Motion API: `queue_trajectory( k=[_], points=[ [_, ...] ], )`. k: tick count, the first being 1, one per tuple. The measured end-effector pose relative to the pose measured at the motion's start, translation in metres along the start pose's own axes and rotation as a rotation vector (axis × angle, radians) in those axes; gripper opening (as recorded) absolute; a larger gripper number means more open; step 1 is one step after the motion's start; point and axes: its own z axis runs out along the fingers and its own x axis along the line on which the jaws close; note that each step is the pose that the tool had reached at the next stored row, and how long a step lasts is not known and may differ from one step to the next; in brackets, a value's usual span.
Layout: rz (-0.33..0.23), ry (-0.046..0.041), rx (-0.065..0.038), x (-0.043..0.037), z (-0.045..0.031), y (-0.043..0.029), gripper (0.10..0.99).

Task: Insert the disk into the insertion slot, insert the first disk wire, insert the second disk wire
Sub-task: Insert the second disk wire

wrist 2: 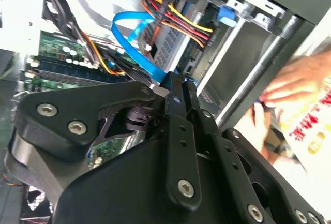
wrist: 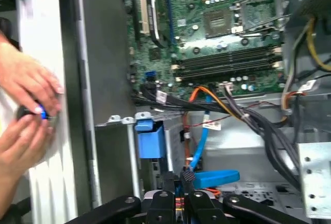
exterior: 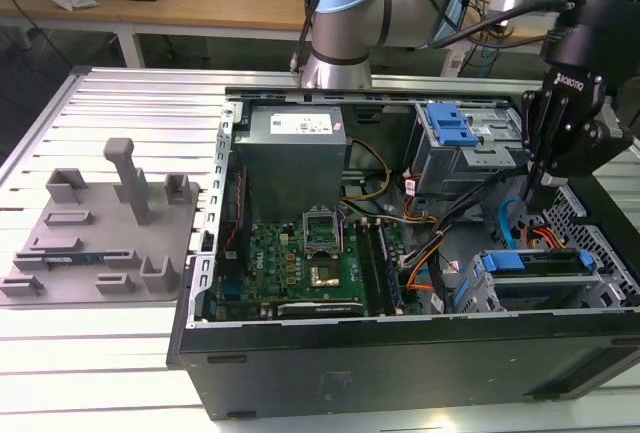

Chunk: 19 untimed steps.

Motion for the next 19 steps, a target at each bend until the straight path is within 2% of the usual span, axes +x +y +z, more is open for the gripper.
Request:
queue_trajectory(
  k=[3, 4, 5, 7, 9, 11, 13, 14, 15, 16, 17, 18, 19],
  points=[
    [-0.001, -0.0491, 0.001, 0.0039, 0.0012, -0.0004, 0.165],
    [-0.001, -0.0686, 0.002, 0.0057, 0.0017, -0.0006, 0.165],
    [-0.001, -0.0862, 0.002, 0.0083, 0.0025, -0.0009, 0.165],
    [-0.002, -0.1142, 0.001, 0.0132, 0.0040, -0.0014, 0.165],
    [-0.003, -0.1499, -0.001, 0.0204, 0.0063, -0.0022, 0.165],
    [-0.003, -0.1718, -0.002, 0.0248, 0.0077, -0.0026, 0.165],
    [-0.005, -0.2123, -0.005, 0.0361, 0.0114, -0.0039, 0.165],
    [-0.005, -0.2247, -0.006, 0.0413, 0.0132, -0.0044, 0.165],
    [-0.006, -0.2311, -0.007, 0.0444, 0.0144, -0.0048, 0.165],
    [-0.006, -0.2438, -0.008, 0.0512, 0.0170, -0.0056, 0.165],
    [-0.007, -0.2604, -0.010, 0.0566, 0.0195, -0.0064, 0.165],
    [-0.007, -0.2757, -0.011, 0.0597, 0.0208, -0.0071, 0.165],
    [-0.009, -0.2875, -0.012, 0.0613, 0.0217, -0.0086, 0.165]
  ],
)
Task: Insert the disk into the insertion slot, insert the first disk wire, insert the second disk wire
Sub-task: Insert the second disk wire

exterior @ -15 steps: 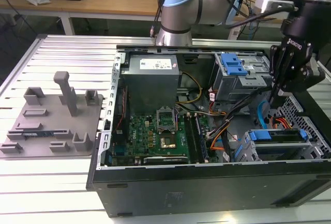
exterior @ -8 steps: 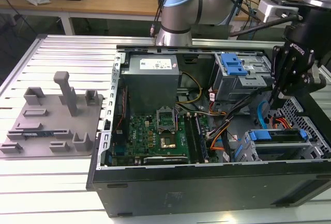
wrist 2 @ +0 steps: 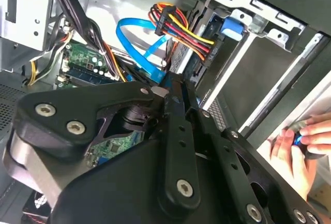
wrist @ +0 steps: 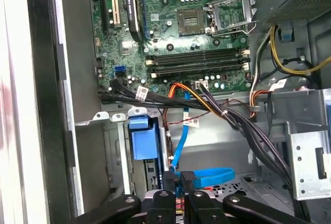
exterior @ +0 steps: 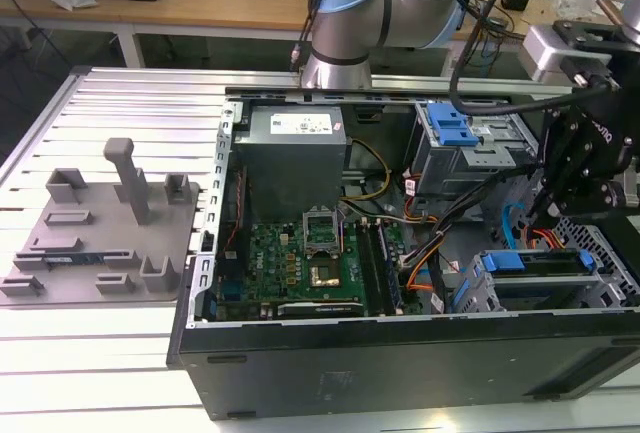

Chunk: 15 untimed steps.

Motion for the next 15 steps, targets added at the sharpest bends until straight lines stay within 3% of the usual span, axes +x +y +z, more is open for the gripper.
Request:
queue_trajectory(
  k=[2, 5, 8, 10, 15],
  points=[
    [0.000, -0.0054, -0.001, 0.0022, 0.0007, -0.0026, 0.165],
    [-0.002, -0.0055, -0.004, 0.0056, 0.0028, -0.0082, 0.165],
    [-0.003, -0.0043, -0.017, 0.0120, 0.0068, -0.0090, 0.165],
    [-0.003, -0.0044, -0.017, 0.0159, 0.0074, -0.0095, 0.165],
    [-0.003, -0.0047, -0.017, 0.0162, 0.0076, -0.0095, 0.165]
  ],
)
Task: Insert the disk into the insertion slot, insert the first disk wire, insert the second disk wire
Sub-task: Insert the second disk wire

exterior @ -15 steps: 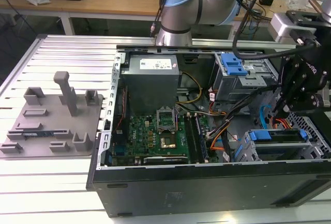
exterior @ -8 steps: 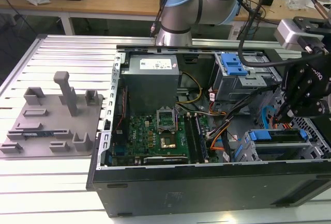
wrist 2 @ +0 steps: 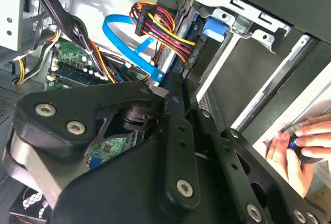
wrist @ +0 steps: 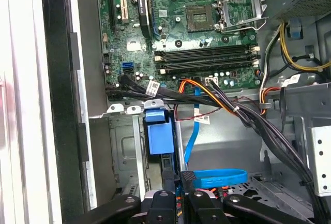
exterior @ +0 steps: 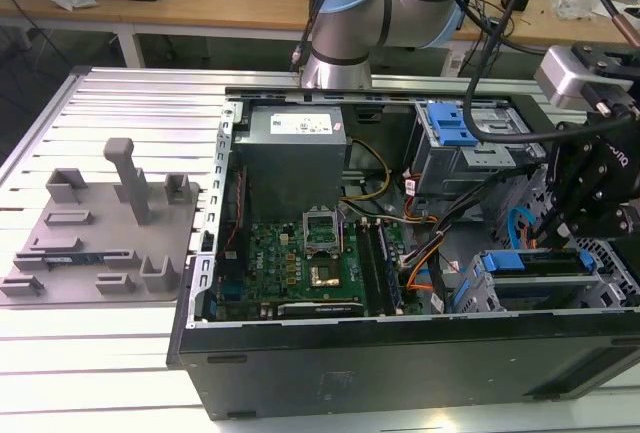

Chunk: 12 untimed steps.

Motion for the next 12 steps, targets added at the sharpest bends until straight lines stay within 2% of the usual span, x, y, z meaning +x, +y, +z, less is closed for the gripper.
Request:
queue_trajectory(
  k=[1, 3, 4, 6, 12],
  points=[
    [0.000, 0.0000, 0.000, 0.0000, 0.0002, 0.0000, 0.165],
    [0.000, -0.0066, 0.005, 0.0000, 0.0012, 0.0000, 0.165],
    [-0.001, -0.0124, 0.006, 0.0000, 0.0015, -0.0001, 0.165],
    [-0.001, -0.0309, 0.006, 0.0003, 0.0025, 0.0000, 0.165],
    [-0.001, -0.0327, 0.006, 0.0021, 0.0026, -0.0002, 0.165]
  ],
)
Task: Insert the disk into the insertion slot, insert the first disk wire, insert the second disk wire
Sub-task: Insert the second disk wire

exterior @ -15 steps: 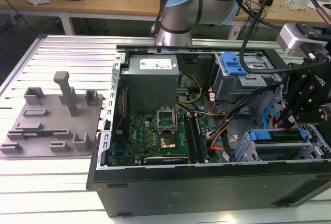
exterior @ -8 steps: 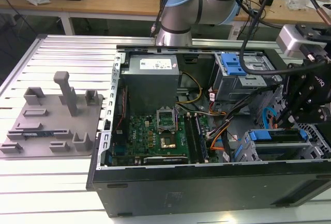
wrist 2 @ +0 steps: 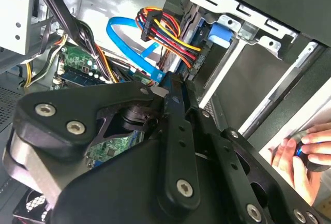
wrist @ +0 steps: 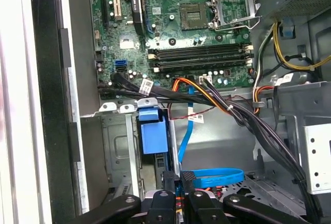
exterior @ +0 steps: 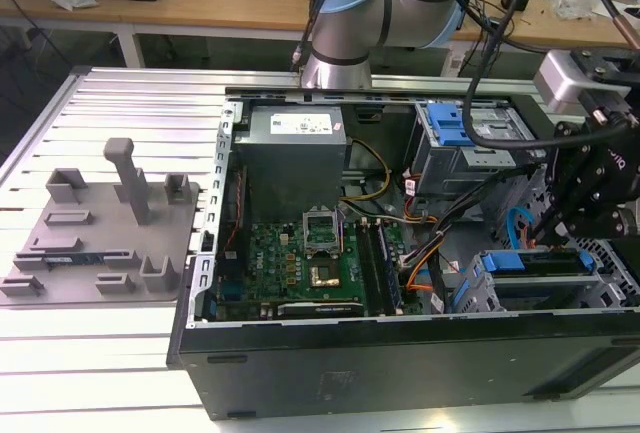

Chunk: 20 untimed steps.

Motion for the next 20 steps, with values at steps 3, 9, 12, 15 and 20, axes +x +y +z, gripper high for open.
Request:
queue_trajectory(
  k=[3, 9, 12, 15, 20],
  points=[
    [0.000, -0.0003, 0.000, 0.0028, 0.0004, -0.0003, 0.165],
    [0.000, -0.0003, 0.000, 0.0031, 0.0015, -0.0009, 0.165],
    [0.000, -0.0001, 0.000, 0.0036, 0.0021, -0.0013, 0.165],
    [0.000, -0.0001, 0.000, 0.0041, 0.0027, -0.0019, 0.165],
    [0.000, -0.0001, 0.000, 0.0048, 0.0035, -0.0027, 0.165]
  ],
)
